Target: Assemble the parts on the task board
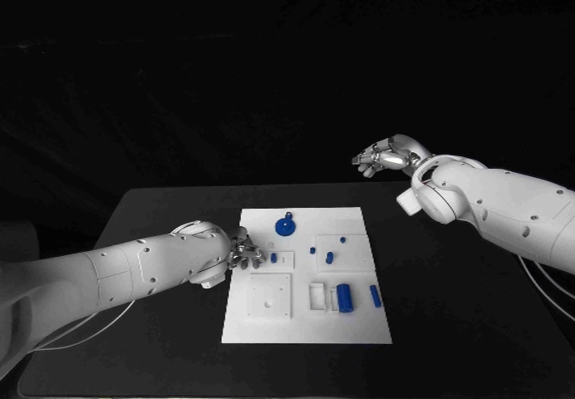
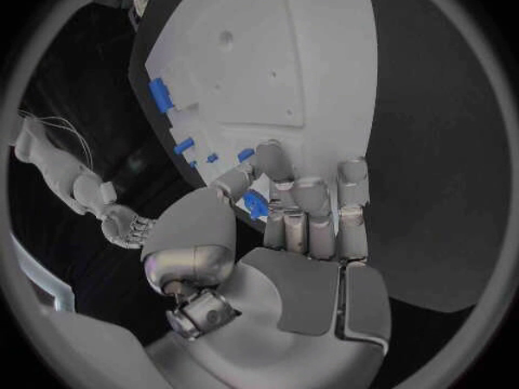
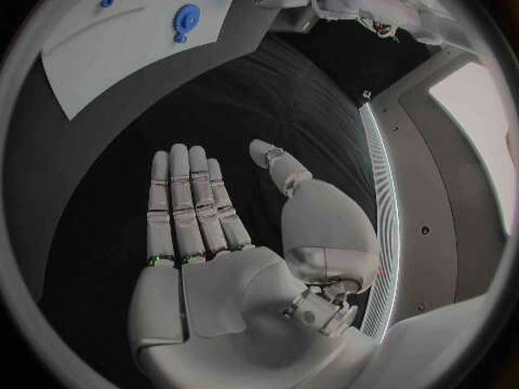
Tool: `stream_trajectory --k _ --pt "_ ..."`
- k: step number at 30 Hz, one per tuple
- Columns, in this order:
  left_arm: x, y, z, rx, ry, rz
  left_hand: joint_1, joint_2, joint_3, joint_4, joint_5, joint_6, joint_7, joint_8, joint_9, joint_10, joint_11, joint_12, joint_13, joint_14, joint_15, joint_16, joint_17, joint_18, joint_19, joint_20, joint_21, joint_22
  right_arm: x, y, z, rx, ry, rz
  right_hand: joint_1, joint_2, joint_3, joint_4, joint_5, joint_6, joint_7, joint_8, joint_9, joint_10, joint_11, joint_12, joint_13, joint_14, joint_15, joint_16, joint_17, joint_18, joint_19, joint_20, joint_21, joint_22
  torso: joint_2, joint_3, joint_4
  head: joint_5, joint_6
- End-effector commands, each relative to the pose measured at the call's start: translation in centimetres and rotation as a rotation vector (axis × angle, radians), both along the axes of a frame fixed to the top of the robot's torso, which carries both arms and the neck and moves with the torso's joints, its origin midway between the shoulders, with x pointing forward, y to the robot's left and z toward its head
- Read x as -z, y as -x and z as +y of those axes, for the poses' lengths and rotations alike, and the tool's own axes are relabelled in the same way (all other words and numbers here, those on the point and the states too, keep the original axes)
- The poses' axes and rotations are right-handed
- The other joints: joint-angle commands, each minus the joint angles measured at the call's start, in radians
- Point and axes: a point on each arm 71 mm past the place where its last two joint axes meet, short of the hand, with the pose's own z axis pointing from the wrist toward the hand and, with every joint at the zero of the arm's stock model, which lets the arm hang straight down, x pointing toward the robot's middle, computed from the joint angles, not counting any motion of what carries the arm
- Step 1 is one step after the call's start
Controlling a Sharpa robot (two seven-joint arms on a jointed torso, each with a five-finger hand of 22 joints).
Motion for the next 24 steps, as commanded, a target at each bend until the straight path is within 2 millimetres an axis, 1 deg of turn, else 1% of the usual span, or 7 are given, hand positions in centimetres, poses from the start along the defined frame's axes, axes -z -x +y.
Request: stream_trajectory --k 1,5,9,11,16,21,24 --pt "0.0 0.0 0.1 -0.004 0.003 0.007 -0.002 -0.011 -0.001 0.007 -0.004 -0.006 0.004 -0.004 -0.001 -0.002 0.003 -0.007 -0.002 -0.001 0.003 -0.005 -0.001 0.014 -0.001 -0.139 0.0 0.015 0.0 0.1 0.1 -0.016 0.004 -0.002 0.011 -0.002 0.001 0.004 0.004 0.0 -0.001 0.005 -0.001 0.005 0.002 0.005 -0.002 -0.009 0.0 0.003 -0.001 0.014 -0.001 0.007 -0.006 0.002 0.0 -0.0004 0.0003 -0.001 0.001" --pt "0.0 0.0 0.5 -0.015 0.004 -0.001 -0.003 -0.023 -0.001 0.015 -0.008 -0.007 0.005 -0.005 -0.002 -0.001 0.003 -0.009 -0.004 -0.002 0.003 -0.007 -0.002 0.014 -0.001 -0.139 0.0 0.015 0.0 0.1 0.0 -0.015 0.004 -0.003 0.011 -0.002 0.001 0.004 0.004 0.0 -0.001 0.005 -0.001 0.005 0.002 0.005 -0.002 -0.009 0.0 0.003 -0.001 0.014 -0.001 0.007 -0.006 0.002 0.0 -0.0004 0.0 -0.001 0.001" --pt "-0.1 0.1 0.9 -0.026 0.008 -0.015 -0.008 -0.056 0.001 0.041 -0.033 -0.009 0.005 -0.006 -0.002 -0.001 0.003 -0.012 -0.008 -0.002 0.003 -0.009 -0.004 0.014 -0.001 -0.139 -0.002 0.015 0.0 0.1 -0.1 -0.012 0.005 -0.003 0.011 -0.002 0.001 0.004 0.004 0.0 -0.001 0.005 -0.001 0.005 0.002 0.005 -0.002 -0.01 0.0 0.004 -0.001 0.014 -0.002 0.007 -0.006 0.002 0.0 -0.0009 0.0003 -0.003 0.002" --pt "-0.2 0.1 1.1 -0.034 0.012 -0.02 -0.016 -0.089 0.0 0.064 -0.053 -0.013 0.006 -0.007 -0.003 -0.003 0.004 -0.016 -0.011 -0.004 0.004 -0.012 -0.005 0.015 -0.002 -0.139 -0.003 0.014 0.0 0.1 -0.1 -0.012 0.005 -0.003 0.011 -0.002 0.001 0.004 0.004 0.0 -0.001 0.005 -0.001 0.005 0.002 0.005 -0.002 -0.01 0.0 0.004 -0.001 0.014 -0.002 0.007 -0.006 0.002 0.0 -0.0012 0.0002 -0.003 0.004" --pt "-0.3 0.3 1.6 -0.065 0.046 -0.009 -0.063 -0.159 -0.027 0.104 -0.055 -0.033 0.013 -0.016 -0.004 -0.017 0.01 -0.028 -0.016 -0.018 0.01 -0.022 -0.009 0.011 -0.014 -0.135 -0.01 0.013 0.0 0.0 -0.2 -0.01 0.005 -0.004 0.011 -0.003 0.001 0.005 0.004 0.0 -0.001 0.004 -0.002 0.004 0.002 0.005 -0.003 -0.01 0.0 0.004 -0.001 0.014 -0.002 0.007 -0.006 0.002 0.0 -0.0009 0.0008 -0.004 0.005" --pt "-0.6 0.2 1.9 -0.096 0.09 -0.002 -0.095 -0.189 -0.058 0.133 -0.055 -0.065 0.024 -0.029 -0.003 -0.046 0.02 -0.05 -0.026 -0.044 0.019 -0.045 -0.02 0.012 -0.037 -0.133 -0.022 0.012 0.0 0.0 -0.2 -0.009 0.006 -0.003 0.011 -0.003 0.001 0.005 0.004 -0.001 -0.001 0.004 -0.002 0.004 0.002 0.005 -0.003 -0.01 0.0 0.004 -0.001 0.014 -0.002 0.007 -0.006 0.002 0.0 -0.0009 0.0012 -0.005 0.007" --pt "-0.7 0.2 2.1 -0.11 0.107 -0.005 -0.103 -0.194 -0.072 0.14 -0.054 -0.08 0.029 -0.034 -0.002 -0.06 0.025 -0.061 -0.031 -0.055 0.024 -0.057 -0.027 0.011 -0.047 -0.131 -0.026 0.011 0.0 0.0 -0.3 -0.009 0.006 -0.003 0.011 -0.003 0.001 0.005 0.004 -0.001 0.0 0.004 -0.002 0.004 0.002 0.005 -0.003 -0.01 0.0 0.004 -0.001 0.014 -0.002 0.007 -0.006 0.002 0.0 -0.0009 0.0013 -0.005 0.008"
